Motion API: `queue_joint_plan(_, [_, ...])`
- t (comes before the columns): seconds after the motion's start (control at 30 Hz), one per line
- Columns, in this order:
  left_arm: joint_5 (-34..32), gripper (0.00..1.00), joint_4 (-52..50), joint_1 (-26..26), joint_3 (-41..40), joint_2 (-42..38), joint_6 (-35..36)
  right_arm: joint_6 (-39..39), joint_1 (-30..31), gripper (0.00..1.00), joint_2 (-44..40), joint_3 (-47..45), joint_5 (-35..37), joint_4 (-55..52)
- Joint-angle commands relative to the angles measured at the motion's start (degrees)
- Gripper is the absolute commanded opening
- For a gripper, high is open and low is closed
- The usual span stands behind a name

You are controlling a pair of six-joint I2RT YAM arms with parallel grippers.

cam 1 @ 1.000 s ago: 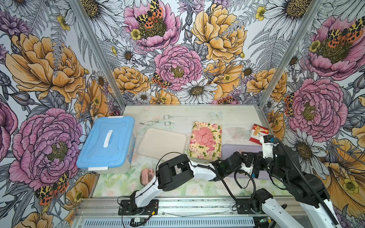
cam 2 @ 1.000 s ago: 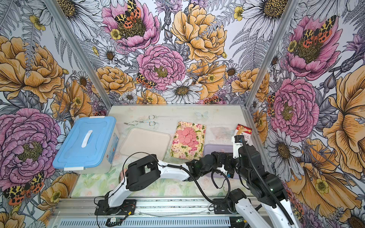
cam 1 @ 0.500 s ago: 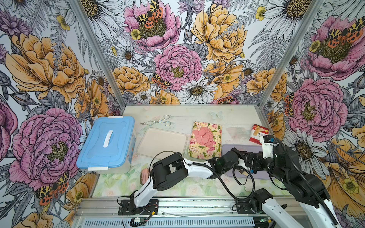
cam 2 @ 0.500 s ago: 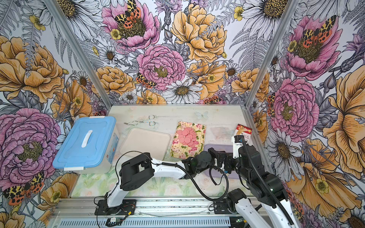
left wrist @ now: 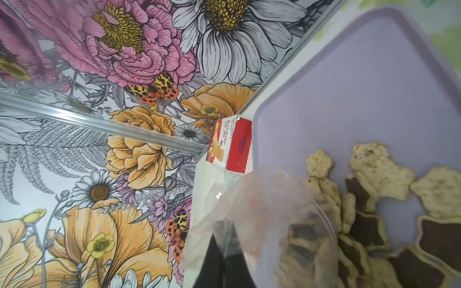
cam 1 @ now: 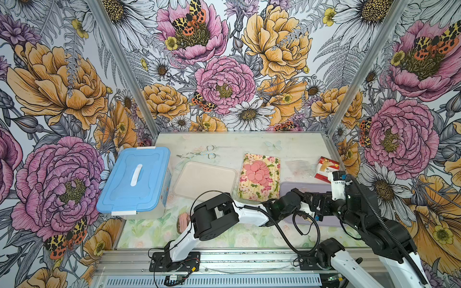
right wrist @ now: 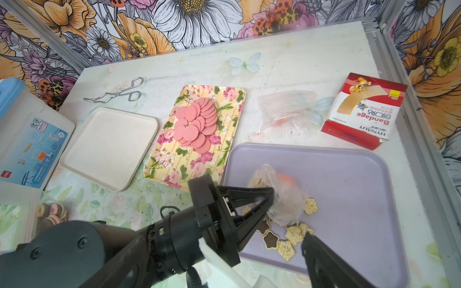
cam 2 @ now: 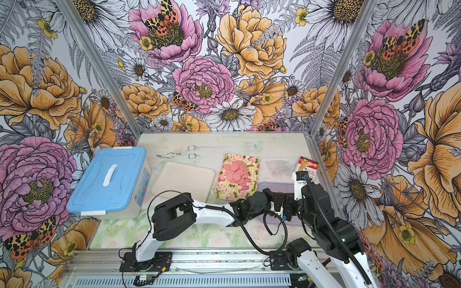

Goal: Pour cookies out of the ziploc bag
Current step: 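Pour the cookies out of the ziploc bag onto the tray.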

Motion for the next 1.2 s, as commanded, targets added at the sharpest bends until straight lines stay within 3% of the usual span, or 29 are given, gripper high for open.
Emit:
queue_joint_plan(0.0, [0.39,0.00,13.58,-1.69,-6.17,-4.46,1.75,-0.42,-0.36,0.99,-1.12,-0.58,-0.78,1.65])
queue_joint_plan(0.03, [5.32,0.00,9.52,-1.97,-7.26,-8.65,-2.15,-0.26,-0.36,0.99,-1.74,-0.61,-0.60,1.72])
queue_joint_plan(0.07, [6.28,0.00,1.08,0.14,-1.95,-7.92,-5.58,-0.23,-0.36,0.99,-2.01,-0.52,-0.40,1.80])
queue_joint_plan(0.1, [1.59,0.00,-2.43,1.55,3.07,-3.86,-5.06,-0.16,-0.36,0.99,-1.97,-0.44,-0.33,1.76])
queue_joint_plan(0.13, [-4.71,0.00,2.97,1.04,3.35,-0.32,-0.01,-0.11,-0.36,0.99,-1.85,-0.51,-0.25,1.74])
queue_joint_plan(0.17, [-3.35,0.00,13.23,-1.39,-3.34,-2.18,3.05,0.02,-0.36,1.00,-2.00,-0.68,-0.08,1.74])
queue_joint_plan(0.2, [2.72,0.00,15.23,-2.63,-8.09,-6.25,0.57,0.04,-0.36,0.99,-2.24,-0.79,-0.04,1.74])
queue_joint_plan(0.23, [7.11,0.00,6.58,-1.58,-5.96,-8.89,-4.89,0.10,-0.32,0.99,-2.38,-0.67,0.13,1.74])
queue_joint_plan(0.3, [-1.04,0.00,-6.68,1.96,7.01,-1.11,-5.36,0.13,-0.41,0.99,-2.17,-0.52,0.20,1.74])
queue_joint_plan(0.33, [-4.43,0.00,-1.47,1.56,5.79,1.19,-1.39,0.12,-0.38,0.99,-2.10,-0.64,0.35,1.75])
queue_joint_plan(0.37, [-0.84,0.00,5.24,-0.36,-1.01,-2.07,-0.75,0.30,-0.36,0.99,-2.42,-0.70,0.49,1.74])
queue_joint_plan(0.43, [7.30,0.00,2.01,-0.60,-3.28,-7.14,-6.61,0.32,-0.42,0.99,-3.01,-0.73,0.80,1.75])
queue_joint_plan(0.5, [-2.61,0.00,-0.78,0.86,4.28,-0.48,-3.11,0.22,-0.45,1.00,-2.49,-0.61,0.49,1.82])
queue_joint_plan(0.53, [-3.89,0.00,4.07,-0.35,1.28,-0.69,0.10,0.20,-0.45,0.99,-2.29,-0.69,0.39,1.74])
queue_joint_plan(0.57, [0.19,0.00,8.07,-1.47,-3.73,-3.87,-0.25,0.14,-0.40,0.99,-2.41,-0.70,0.34,1.74])
queue_joint_plan(0.6, [5.69,0.00,5.37,-1.24,-4.78,-6.73,-4.05,0.11,-0.38,0.99,-2.69,-0.71,0.32,1.82])
queue_joint_plan(0.67, [-0.99,0.00,-5.42,1.27,5.12,-1.12,-2.95,0.07,-0.45,1.00,-2.69,-0.63,0.28,1.82])
queue_joint_plan(0.7, [-4.40,0.00,-1.24,0.94,4.19,0.61,0.74,0.11,-0.45,0.99,-2.64,-0.69,0.29,1.82])
queue_joint_plan(0.77, [3.04,0.00,4.62,-1.59,-4.12,-4.95,-1.83,0.20,-0.43,1.00,-3.20,-0.84,0.37,1.82])
queue_joint_plan(0.8, [6.64,0.00,-1.19,-0.64,-2.48,-5.97,-4.76,0.22,-0.45,0.99,-3.26,-0.77,0.46,1.91])
queue_joint_plan(0.83, [2.96,0.00,-6.11,0.72,3.01,-2.51,-3.13,0.11,-0.45,0.99,-2.97,-0.62,0.35,1.91])
queue_joint_plan(0.87, [-4.61,0.00,-4.47,0.45,4.53,0.93,2.05,0.11,-0.43,0.99,-2.67,-0.66,0.28,1.91])
queue_joint_plan(0.9, [-5.69,0.00,9.10,-1.38,-1.45,0.38,6.77,0.13,-0.45,1.00,-2.68,-0.78,0.28,1.83])
queue_joint_plan(0.93, [-0.18,0.00,13.78,-2.72,-7.33,-3.71,4.68,0.22,-0.44,0.99,-3.00,-0.88,0.34,1.91])
queue_joint_plan(1.0, [2.53,0.00,-7.49,0.49,2.41,-3.82,-2.90,0.23,-0.45,0.99,-3.23,-0.71,0.49,1.91])
queue_joint_plan(1.03, [-4.40,0.00,-5.41,1.48,4.80,0.25,2.10,0.22,-0.45,0.99,-3.04,-0.70,0.46,1.91])
queue_joint_plan(1.07, [-6.40,0.00,9.41,-0.41,-1.65,0.20,7.93,0.28,-0.45,0.99,-3.10,-0.93,0.46,1.98])
queue_joint_plan(1.1, [-2.11,0.00,17.08,-2.07,-7.43,-2.96,7.49,0.36,-0.43,1.00,-3.36,-0.99,0.51,1.91])
queue_joint_plan(1.17, [3.29,0.00,-8.10,0.78,1.20,-4.81,-2.46,0.37,-0.45,0.99,-3.44,-0.82,0.68,2.01])
